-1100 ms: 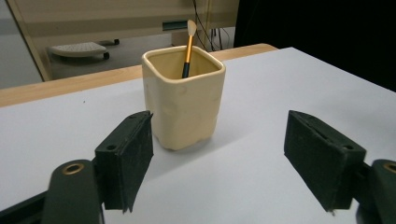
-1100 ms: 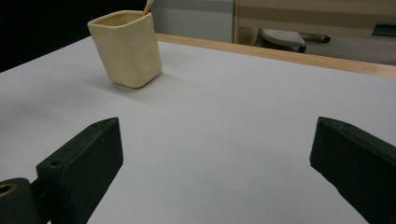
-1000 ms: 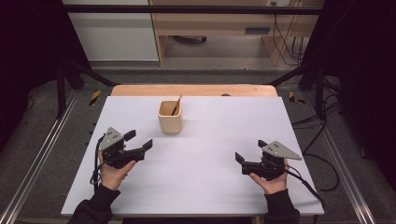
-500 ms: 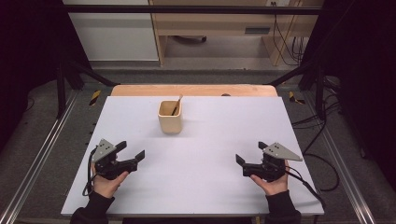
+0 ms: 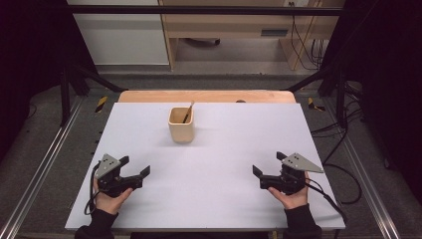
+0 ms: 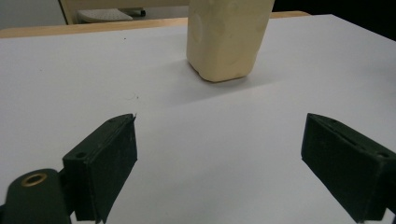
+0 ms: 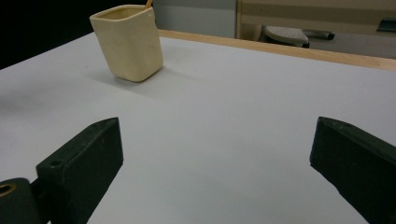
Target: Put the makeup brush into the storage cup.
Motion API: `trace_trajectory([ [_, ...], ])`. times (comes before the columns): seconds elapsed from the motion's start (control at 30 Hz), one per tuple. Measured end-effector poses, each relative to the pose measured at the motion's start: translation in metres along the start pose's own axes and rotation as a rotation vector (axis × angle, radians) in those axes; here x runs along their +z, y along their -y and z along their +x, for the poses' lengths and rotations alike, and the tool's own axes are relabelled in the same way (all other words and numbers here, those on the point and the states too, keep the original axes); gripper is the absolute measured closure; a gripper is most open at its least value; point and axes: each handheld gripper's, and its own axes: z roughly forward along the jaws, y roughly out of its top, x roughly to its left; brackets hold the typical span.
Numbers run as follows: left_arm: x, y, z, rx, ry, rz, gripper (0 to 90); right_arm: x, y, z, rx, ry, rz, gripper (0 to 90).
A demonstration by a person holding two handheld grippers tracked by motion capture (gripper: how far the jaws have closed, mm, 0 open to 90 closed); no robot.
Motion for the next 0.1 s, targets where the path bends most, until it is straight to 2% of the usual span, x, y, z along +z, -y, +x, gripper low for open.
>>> trace_trajectory([
  [0.1, -0.0019, 0.0006, 0.0028, -0.005, -0.002, 0.000, 8.8, -0.0005, 0.0001, -0.0004, 0.001, 0.001, 0.000, 3.2],
])
